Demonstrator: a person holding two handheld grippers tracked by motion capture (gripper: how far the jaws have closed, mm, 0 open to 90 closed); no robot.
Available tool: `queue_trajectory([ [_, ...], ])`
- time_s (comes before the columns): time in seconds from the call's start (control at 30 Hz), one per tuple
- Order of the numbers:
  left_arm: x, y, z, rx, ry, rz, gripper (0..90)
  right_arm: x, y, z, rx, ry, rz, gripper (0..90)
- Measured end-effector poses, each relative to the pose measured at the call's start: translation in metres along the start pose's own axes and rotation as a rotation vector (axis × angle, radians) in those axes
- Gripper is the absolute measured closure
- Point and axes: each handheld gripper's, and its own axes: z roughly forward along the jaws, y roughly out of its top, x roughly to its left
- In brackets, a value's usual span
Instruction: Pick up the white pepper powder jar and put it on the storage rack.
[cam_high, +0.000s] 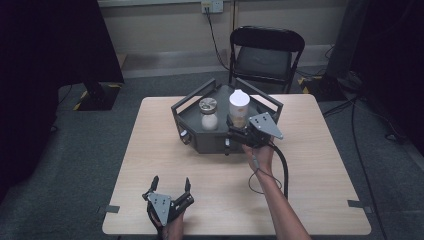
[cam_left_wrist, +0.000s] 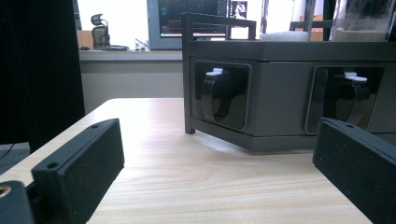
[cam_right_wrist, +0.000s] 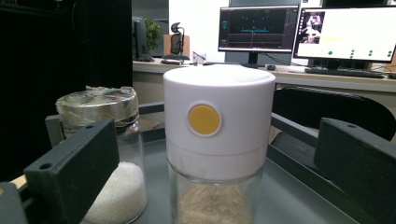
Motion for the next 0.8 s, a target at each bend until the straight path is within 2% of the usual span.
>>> queue_trajectory([
  [0.47,0.0,0.0,0.0,-0.002,0.0,-0.001,1.5,-0.001,-0.014,-0.024,-0.021,0.009,-0.002,0.0],
  [0.8,0.0,0.0,0.0,0.0,0.0,0.0,1.5,-0.001,-0.028,-0.046,-0.026,-0.008,0.008,0.0],
])
